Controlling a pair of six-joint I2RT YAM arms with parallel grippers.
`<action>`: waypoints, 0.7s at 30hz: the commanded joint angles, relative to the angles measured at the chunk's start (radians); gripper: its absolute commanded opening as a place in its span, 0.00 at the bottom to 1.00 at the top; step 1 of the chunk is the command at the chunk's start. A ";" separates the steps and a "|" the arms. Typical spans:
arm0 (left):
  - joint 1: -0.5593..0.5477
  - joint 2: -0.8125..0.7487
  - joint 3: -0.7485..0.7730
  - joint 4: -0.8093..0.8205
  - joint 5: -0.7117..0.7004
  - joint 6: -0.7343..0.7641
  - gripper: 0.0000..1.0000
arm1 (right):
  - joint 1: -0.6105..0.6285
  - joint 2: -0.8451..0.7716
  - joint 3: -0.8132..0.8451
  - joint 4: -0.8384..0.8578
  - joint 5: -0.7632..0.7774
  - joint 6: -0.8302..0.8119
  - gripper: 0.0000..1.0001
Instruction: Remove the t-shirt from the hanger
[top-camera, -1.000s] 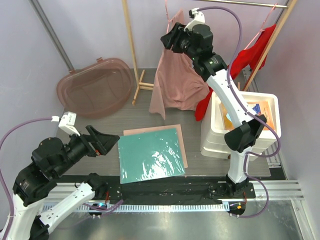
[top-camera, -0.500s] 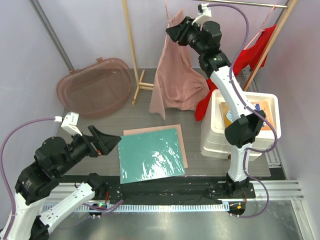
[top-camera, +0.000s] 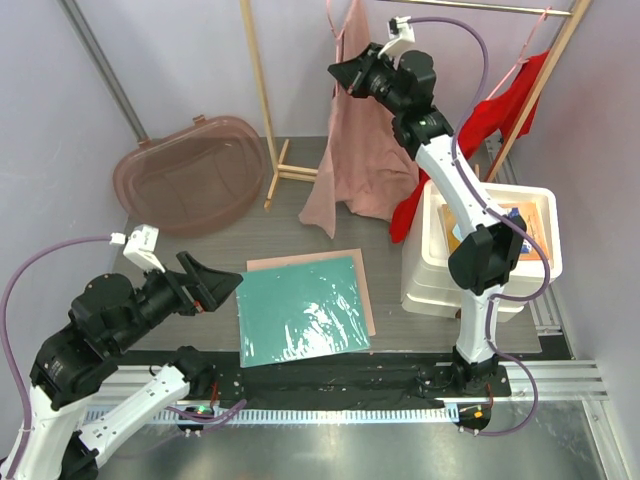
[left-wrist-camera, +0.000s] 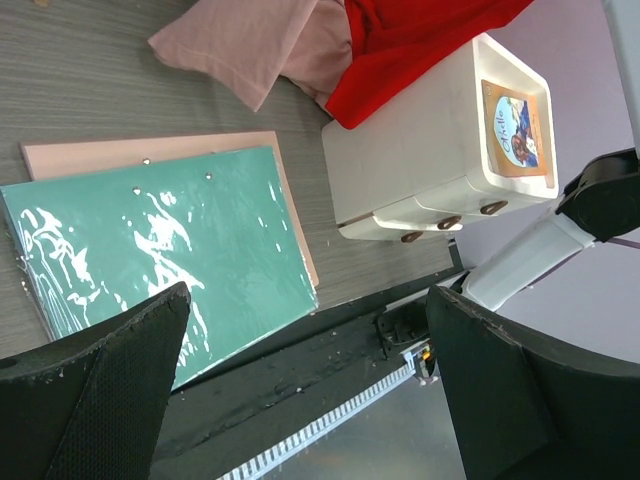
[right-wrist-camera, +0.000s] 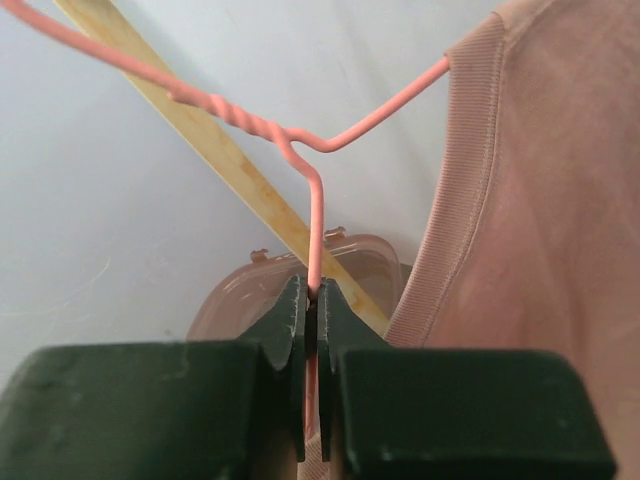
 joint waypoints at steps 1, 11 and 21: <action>0.004 -0.006 0.026 -0.021 0.008 -0.008 1.00 | 0.004 -0.024 -0.007 0.099 -0.055 -0.096 0.01; 0.004 -0.003 0.039 -0.047 -0.003 -0.009 1.00 | 0.004 -0.053 -0.099 0.335 -0.135 -0.176 0.01; 0.004 0.019 0.026 -0.041 0.001 -0.008 1.00 | 0.004 -0.083 -0.143 0.427 -0.167 -0.189 0.01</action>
